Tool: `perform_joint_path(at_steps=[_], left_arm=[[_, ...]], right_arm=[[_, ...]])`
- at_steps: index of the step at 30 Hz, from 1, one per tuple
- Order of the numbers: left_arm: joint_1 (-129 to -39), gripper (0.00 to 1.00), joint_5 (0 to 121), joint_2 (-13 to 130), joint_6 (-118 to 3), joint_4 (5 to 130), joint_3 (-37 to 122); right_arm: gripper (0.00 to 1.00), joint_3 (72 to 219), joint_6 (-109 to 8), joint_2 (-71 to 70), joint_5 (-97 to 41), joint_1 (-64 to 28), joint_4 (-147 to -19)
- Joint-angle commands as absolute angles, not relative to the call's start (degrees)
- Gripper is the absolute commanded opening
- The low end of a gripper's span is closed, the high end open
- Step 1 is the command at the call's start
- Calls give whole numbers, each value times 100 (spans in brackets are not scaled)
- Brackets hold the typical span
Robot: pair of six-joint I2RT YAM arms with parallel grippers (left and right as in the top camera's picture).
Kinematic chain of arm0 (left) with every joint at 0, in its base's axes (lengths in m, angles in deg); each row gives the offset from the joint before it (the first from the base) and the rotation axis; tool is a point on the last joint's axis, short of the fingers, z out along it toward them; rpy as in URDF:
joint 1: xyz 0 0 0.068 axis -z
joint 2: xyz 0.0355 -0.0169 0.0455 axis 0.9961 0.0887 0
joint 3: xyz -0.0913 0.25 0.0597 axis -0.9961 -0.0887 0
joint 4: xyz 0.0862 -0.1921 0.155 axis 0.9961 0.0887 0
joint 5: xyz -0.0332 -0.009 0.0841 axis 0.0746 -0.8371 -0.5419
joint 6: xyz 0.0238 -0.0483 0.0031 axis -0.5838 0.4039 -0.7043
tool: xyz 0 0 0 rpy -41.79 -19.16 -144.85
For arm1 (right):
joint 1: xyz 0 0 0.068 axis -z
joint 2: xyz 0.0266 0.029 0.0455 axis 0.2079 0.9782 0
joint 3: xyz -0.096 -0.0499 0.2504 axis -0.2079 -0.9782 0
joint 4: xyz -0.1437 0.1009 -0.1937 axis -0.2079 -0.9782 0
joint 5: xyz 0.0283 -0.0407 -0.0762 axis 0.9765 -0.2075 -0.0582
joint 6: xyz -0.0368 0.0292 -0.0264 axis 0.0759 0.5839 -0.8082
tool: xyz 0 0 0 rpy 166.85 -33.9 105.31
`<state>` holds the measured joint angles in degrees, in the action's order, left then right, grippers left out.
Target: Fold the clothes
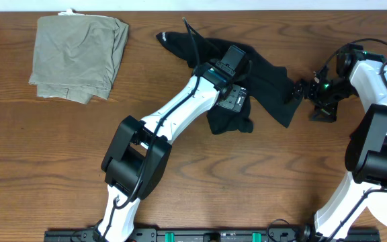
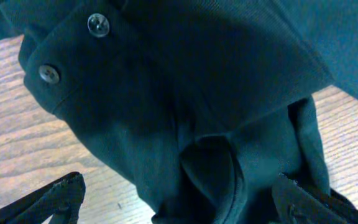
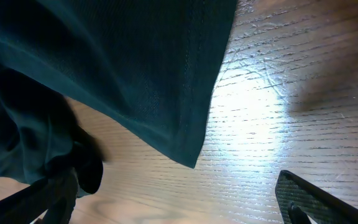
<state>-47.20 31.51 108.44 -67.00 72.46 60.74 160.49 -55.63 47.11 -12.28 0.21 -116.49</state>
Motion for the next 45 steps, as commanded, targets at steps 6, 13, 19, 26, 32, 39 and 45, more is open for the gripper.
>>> perform_joint_path(at_steps=[6, 13, 19, 26, 32, 39, 45], left_arm=[[-4746, 98, 3087, 10847, -6807, 6844, 6030], [-4746, 98, 3085, 10958, -6868, 6387, 6030], [-4663, 98, 3087, 11290, -7047, 6341, 6030], [-4497, 98, 3085, 11312, -7106, 6077, 6030], [-4431, 98, 3085, 11365, -7104, 5836, 6030], [-4438, 98, 3085, 11655, -7102, 5867, 6030], [-4438, 89, 2925, 11653, -7102, 5845, 6030]], right_arm=[[99, 16121, -5646, 4762, -1150, -29, -11629], [99, 16121, -5493, 4762, -1130, -34, -11504], [99, 16121, -5495, 4762, -1095, -45, -11485], [99, 16121, -5493, 4762, -1084, -45, -11410], [99, 16121, -5493, 4762, -1084, -45, -11391], [99, 16121, -5497, 4762, -1086, -45, -11410], [99, 16121, -5497, 4762, -1086, -45, -11389]])
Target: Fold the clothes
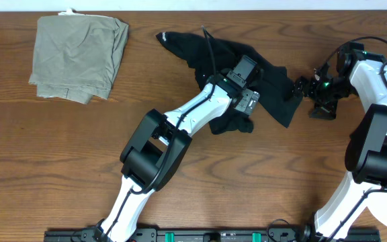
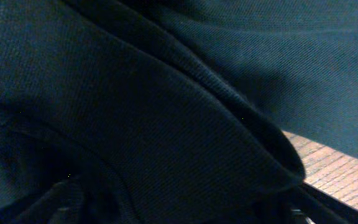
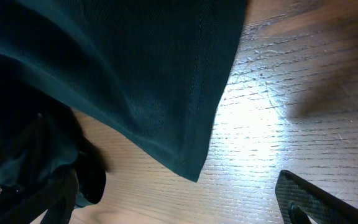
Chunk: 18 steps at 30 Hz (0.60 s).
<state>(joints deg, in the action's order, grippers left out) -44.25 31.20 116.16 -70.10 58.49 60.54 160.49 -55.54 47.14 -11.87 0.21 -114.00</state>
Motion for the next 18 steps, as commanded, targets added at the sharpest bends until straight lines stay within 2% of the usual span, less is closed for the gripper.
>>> perform_joint_path(at_steps=[1, 4, 9, 15, 18], left_arm=[[-4438, 83, 2864, 11653, -7102, 5849, 6030], [-4442, 73, 2845, 11644, -7104, 5845, 6030], [-4444, 38, 2759, 11568, -7102, 5863, 6041], [-4449, 14, 2571, 11194, -7104, 5908, 6043], [-4449, 6, 2569, 10855, -7104, 6011, 6043]], right_arm=[[99, 16121, -5497, 4762, -1086, -45, -11389], [99, 16121, -5497, 4762, -1086, -45, -11389], [99, 16121, -5497, 4762, -1086, -45, -11391], [99, 16121, -5497, 4762, -1084, -45, -11393], [99, 16121, -5495, 4762, -1084, -45, -11415]])
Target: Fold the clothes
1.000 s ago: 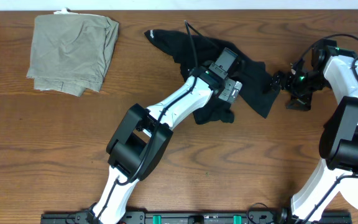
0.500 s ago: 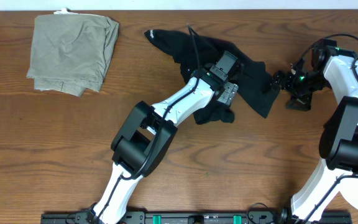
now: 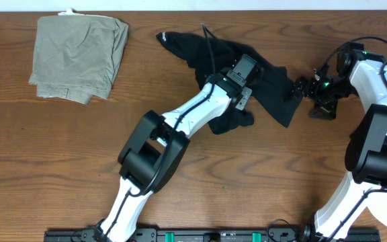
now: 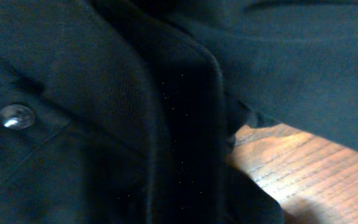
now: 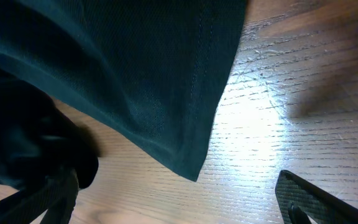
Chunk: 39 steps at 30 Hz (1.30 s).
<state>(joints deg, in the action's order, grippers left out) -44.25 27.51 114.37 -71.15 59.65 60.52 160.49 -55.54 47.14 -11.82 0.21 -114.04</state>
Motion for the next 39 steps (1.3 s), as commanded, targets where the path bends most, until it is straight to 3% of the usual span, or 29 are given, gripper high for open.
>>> perform_joint_path(at_steps=[1, 17, 18, 19, 20, 23, 26, 27, 30, 36, 38, 39], left_arm=[[-4449, 6, 2571, 10750, -7104, 6055, 6043], [-4444, 6, 2574, 8252, -6951, 7939, 6041], [-4446, 11, 2569, 8163, -6953, 8048, 6041], [-4453, 28, 2558, 8069, -6953, 8168, 6041], [-4470, 39, 2482, 8005, -6951, 8276, 6041], [-4525, 48, 2069, 7926, -6945, 8582, 6041], [-4650, 50, 1885, 7924, -6702, 8885, 6041], [-4709, 62, 1885, 7924, -6597, 9003, 6041], [-4825, 65, 1885, 7896, -6555, 9270, 6041], [-5104, 86, 1885, 7771, -5893, 10057, 6041], [-5242, 98, 1885, 7773, -5893, 10234, 6041], [-5305, 98, 1885, 7776, -5891, 10282, 6041]], right_arm=[[99, 16121, -5495, 4762, -1082, -45, -11428], [99, 16121, -5497, 4759, -24, -66, -11692], [99, 16121, -5497, 4762, 35, -82, -11699], [99, 16121, -5497, 4759, 99, -110, -11730], [99, 16121, -5497, 4759, 147, -147, -11756], [99, 16121, -5495, 4759, 206, -300, -11824], [99, 16121, -5495, 4762, 203, -523, -11889], [99, 16121, -5495, 4762, 203, -630, -11904], [99, 16121, -5467, 4762, 201, -884, -11913], [99, 16121, -5386, 4759, 136, -1299, -12202], [99, 16119, -5384, 4759, -177, -1437, -12342], [99, 16119, -5373, 4762, -382, -1500, -12392]])
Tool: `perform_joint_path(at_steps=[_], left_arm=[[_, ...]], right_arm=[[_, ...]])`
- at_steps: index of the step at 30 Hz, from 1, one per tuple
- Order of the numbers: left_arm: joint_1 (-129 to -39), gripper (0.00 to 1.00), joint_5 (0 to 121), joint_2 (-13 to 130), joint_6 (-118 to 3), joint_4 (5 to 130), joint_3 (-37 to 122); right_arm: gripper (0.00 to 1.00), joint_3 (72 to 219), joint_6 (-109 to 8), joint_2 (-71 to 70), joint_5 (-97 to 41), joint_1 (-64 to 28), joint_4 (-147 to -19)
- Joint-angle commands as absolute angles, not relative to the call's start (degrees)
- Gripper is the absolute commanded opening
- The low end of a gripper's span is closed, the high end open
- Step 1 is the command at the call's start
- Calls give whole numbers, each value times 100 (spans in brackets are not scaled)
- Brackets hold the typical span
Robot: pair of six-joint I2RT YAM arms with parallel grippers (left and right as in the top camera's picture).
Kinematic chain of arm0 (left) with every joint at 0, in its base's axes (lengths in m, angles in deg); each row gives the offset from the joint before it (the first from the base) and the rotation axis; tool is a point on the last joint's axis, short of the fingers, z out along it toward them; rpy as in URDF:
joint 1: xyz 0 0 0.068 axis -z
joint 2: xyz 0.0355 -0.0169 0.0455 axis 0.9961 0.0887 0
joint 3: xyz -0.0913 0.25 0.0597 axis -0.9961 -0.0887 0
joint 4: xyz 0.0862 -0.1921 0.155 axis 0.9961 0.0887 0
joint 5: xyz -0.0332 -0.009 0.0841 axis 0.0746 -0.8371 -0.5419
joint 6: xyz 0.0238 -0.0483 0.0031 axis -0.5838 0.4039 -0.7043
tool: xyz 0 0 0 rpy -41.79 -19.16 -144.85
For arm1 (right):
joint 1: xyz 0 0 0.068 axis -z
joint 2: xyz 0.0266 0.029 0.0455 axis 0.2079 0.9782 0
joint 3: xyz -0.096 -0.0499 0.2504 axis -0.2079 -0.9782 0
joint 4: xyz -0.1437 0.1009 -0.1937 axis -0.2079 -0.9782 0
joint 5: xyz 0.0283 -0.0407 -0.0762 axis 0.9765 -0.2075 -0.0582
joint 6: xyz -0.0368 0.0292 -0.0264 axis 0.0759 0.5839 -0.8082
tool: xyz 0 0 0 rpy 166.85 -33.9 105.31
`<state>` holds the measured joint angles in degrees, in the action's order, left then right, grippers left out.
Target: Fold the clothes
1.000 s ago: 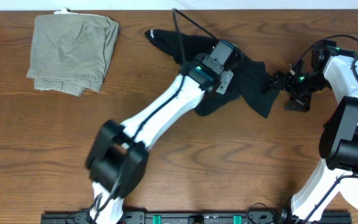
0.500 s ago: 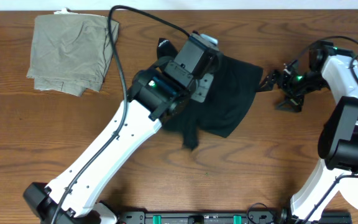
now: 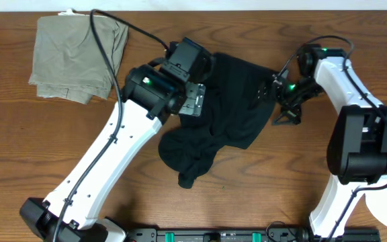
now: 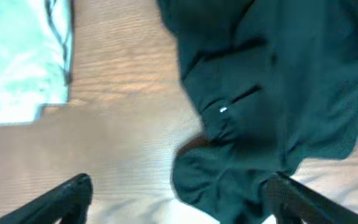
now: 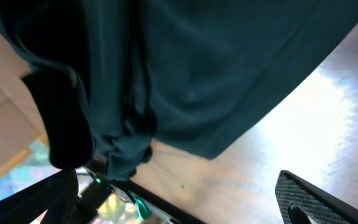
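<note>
A crumpled black button shirt [image 3: 230, 101] lies in the table's middle, a bunched end trailing toward the front. My left gripper [image 3: 195, 101] hovers at the shirt's upper left edge. In the left wrist view the shirt [image 4: 272, 81] lies well below my left gripper [image 4: 179, 199], which is open and holds nothing. My right gripper [image 3: 274, 97] is at the shirt's right edge. In the right wrist view my right gripper [image 5: 182, 199] is open, and the dark cloth [image 5: 216, 68] fills the view above it.
A folded khaki garment [image 3: 79, 54] rests at the back left, also visible from the left wrist [image 4: 20, 56]. The brown wooden table [image 3: 314, 175] shows bare wood at the front and right. A cable loops over the khaki garment toward the left arm.
My left gripper was buried in the shirt's folds; now it is raised, open, at the shirt's left edge. The shirt has shifted left and toward the front. My right gripper has moved left and tilted.
My left gripper first hung open over the shirt's button placket, then sat pressed deep in folds further right, while the right gripper stayed open beside the shirt's right corner. Now the shirt lies stretched frontward, and both grippers are open at its edges.
</note>
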<state>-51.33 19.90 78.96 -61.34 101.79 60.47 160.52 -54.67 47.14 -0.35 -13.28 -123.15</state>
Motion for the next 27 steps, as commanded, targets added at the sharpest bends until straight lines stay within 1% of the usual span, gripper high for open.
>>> perform_joint_path(at_steps=[1, 3, 6, 10, 14, 18, 22, 27], left_arm=[[-5375, 98, 1885, 7776, -5839, 10317, 6041], [-5557, 98, 1887, 7773, -5637, 10356, 6041], [-5813, 98, 2139, 7773, -5419, 10413, 6041], [-6162, 98, 3282, 7773, -5463, 10675, 6041], [-6296, 98, 4023, 7773, -5740, 11093, 6041], [-6298, 98, 4073, 7763, -5751, 11375, 6041], [-6298, 98, 4379, 7747, -5753, 11666, 6041], [-6293, 98, 4401, 7747, -5758, 11659, 6041]], right_arm=[[99, 16119, -5257, 4759, -704, -1570, -12444], [99, 16111, -4842, 4759, -1298, -1693, -12547], [99, 16071, -4595, 4759, -1451, -1878, -12619], [99, 15918, -4571, 4759, -1512, -2206, -12617], [99, 15662, -4284, 4759, -1512, -2449, -12433], [99, 15284, -4031, 4759, -1510, -2617, -12116], [99, 14900, -3852, 4759, -1495, -2700, -11738], [99, 14760, -3821, 4759, -1543, -2772, -11415]])
